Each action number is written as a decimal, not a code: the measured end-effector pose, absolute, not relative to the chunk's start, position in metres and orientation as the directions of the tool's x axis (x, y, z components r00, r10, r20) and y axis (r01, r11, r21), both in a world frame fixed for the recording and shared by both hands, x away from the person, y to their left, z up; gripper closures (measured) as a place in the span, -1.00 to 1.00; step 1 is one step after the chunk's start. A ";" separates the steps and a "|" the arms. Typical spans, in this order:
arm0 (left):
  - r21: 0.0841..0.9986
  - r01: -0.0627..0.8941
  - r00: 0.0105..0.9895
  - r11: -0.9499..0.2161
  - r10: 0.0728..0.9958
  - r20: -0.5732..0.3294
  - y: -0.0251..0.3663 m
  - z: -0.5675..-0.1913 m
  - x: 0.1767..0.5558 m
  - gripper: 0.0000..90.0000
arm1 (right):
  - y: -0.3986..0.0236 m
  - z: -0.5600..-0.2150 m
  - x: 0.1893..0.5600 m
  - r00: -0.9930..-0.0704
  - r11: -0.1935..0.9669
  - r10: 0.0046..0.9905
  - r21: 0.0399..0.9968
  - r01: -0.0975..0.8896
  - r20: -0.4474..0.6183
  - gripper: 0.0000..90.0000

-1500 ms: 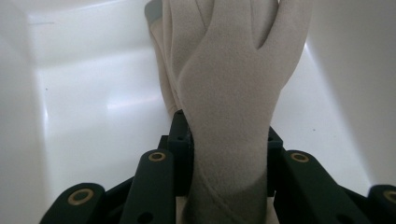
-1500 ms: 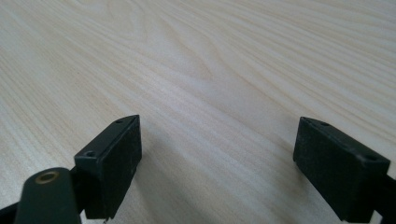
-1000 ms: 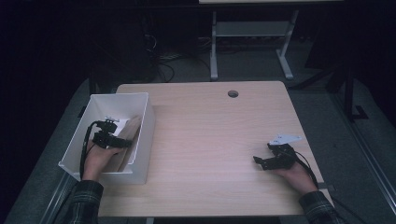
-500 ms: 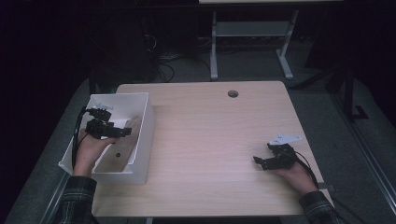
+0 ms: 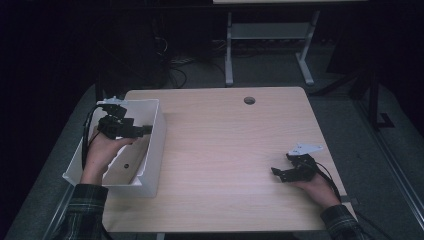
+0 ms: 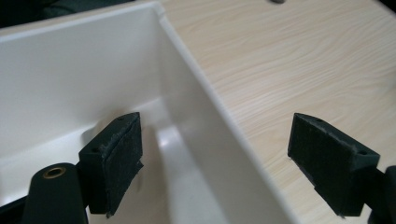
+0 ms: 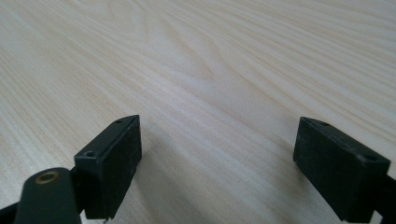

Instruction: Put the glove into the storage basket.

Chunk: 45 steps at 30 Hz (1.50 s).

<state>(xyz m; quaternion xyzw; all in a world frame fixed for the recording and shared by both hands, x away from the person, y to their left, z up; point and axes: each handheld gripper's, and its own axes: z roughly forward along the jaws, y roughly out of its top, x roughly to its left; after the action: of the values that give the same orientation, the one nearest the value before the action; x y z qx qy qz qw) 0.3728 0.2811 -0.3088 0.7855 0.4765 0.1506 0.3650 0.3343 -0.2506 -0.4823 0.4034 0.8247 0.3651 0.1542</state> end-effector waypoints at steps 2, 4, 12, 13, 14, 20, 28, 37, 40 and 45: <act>0.732 0.619 0.527 -0.285 0.842 -0.118 0.268 -0.303 0.372 -0.61 | -0.251 -0.482 0.334 -0.628 0.408 0.778 0.727 0.553 0.041 -0.67; 0.735 0.612 0.541 -0.292 0.833 -0.119 0.260 -0.301 0.372 -0.61 | -0.251 -0.482 0.334 -0.628 0.408 0.777 0.727 0.553 0.041 -0.67; 0.751 0.578 0.600 -0.319 0.790 -0.126 0.227 -0.298 0.369 -0.61 | -0.250 -0.482 0.334 -0.629 0.409 0.777 0.726 0.552 0.041 -0.68; 0.752 0.574 0.611 -0.325 0.781 -0.128 0.222 -0.299 0.368 -0.61 | -0.250 -0.482 0.334 -0.629 0.409 0.777 0.726 0.552 0.041 -0.68; 0.753 0.569 0.621 -0.329 0.773 -0.131 0.215 -0.301 0.367 -0.61 | -0.250 -0.482 0.334 -0.629 0.409 0.777 0.726 0.553 0.041 -0.68; 0.756 0.554 0.656 -0.347 0.741 -0.141 0.189 -0.311 0.361 -0.61 | -0.250 -0.482 0.334 -0.629 0.409 0.777 0.727 0.552 0.041 -0.68; 0.753 0.531 0.698 -0.389 0.705 -0.128 0.156 -0.330 0.350 -0.60 | -0.250 -0.482 0.334 -0.629 0.409 0.777 0.726 0.553 0.041 -0.68; 0.745 0.501 0.744 -0.440 0.659 -0.111 0.131 -0.370 0.339 -0.60 | -0.251 -0.482 0.334 -0.630 0.412 0.776 0.725 0.553 0.040 -0.68; 0.744 0.480 0.764 -0.465 0.638 -0.094 0.126 -0.385 0.337 -0.60 | -0.251 -0.482 0.334 -0.629 0.411 0.776 0.725 0.553 0.041 -0.68; 0.740 0.459 0.787 -0.492 0.612 -0.082 0.120 -0.406 0.332 -0.60 | -0.251 -0.482 0.334 -0.630 0.411 0.776 0.724 0.553 0.041 -0.68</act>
<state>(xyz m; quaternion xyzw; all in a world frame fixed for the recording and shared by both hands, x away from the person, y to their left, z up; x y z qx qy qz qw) 0.3322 0.1202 -0.4056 0.8583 0.3120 0.0964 0.3958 0.3342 -0.2506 -0.4822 0.4023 0.8260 0.3641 0.1528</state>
